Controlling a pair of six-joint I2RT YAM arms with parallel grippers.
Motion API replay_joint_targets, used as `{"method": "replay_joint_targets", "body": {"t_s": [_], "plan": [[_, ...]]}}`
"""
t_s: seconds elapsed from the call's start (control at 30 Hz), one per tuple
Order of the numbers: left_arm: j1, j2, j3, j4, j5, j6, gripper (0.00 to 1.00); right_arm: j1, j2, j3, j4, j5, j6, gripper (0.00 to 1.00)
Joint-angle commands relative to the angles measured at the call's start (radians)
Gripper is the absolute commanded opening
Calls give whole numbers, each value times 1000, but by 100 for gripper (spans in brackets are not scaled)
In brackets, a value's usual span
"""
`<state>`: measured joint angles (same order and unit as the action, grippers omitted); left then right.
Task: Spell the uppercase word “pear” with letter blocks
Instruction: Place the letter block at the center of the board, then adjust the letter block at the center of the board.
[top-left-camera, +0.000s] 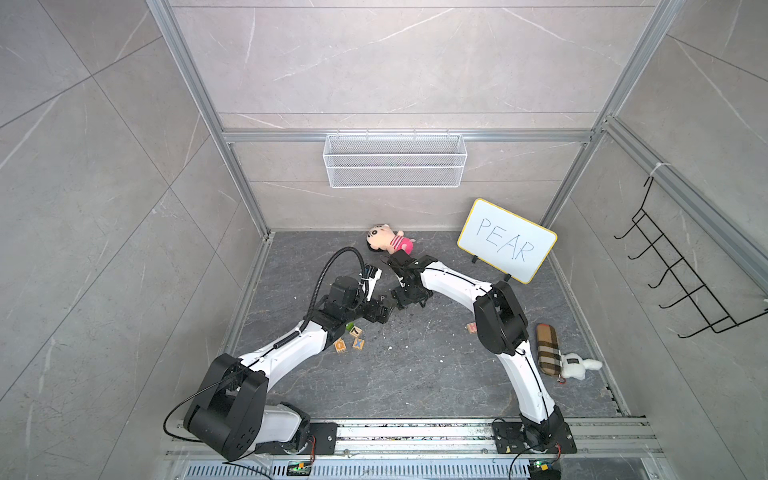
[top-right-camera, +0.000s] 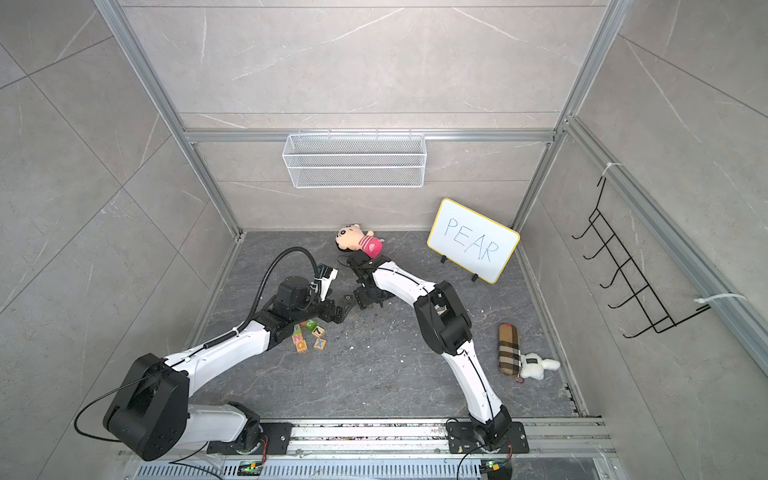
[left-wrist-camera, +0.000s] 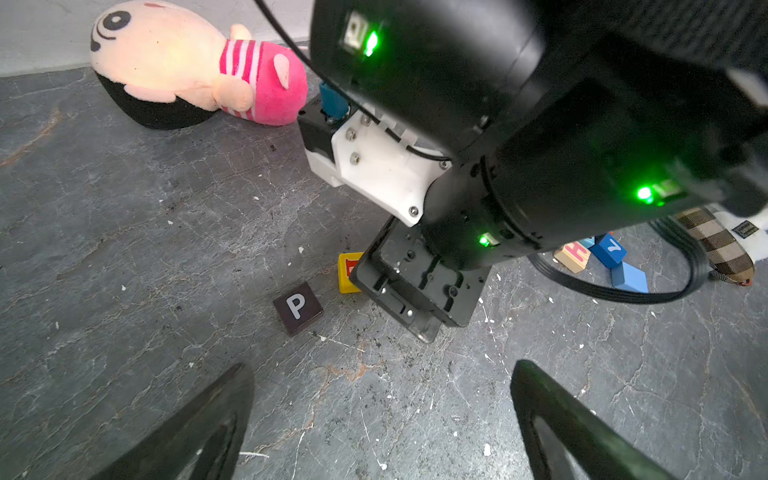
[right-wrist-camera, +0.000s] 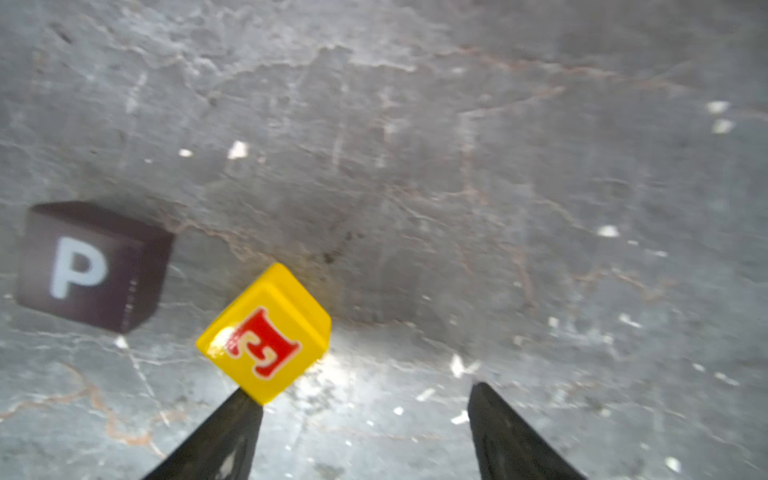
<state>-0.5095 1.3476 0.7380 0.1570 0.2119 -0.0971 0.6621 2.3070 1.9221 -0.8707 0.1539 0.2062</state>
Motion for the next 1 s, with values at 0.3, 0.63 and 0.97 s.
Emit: {"method": "replay_joint_targets", "body": {"t_s": [0.3,0.63,0.97], "plan": [[7,-43,13,12,-16,0,99,-60,-130,-104,60,-72,12,81],[7,-20,13,36,-10,-12,99,-2,-126,-119,94,-125,97,83],[6,-6,22,38,6,-21,99,19,1,15,54,-53,151,85]]}}
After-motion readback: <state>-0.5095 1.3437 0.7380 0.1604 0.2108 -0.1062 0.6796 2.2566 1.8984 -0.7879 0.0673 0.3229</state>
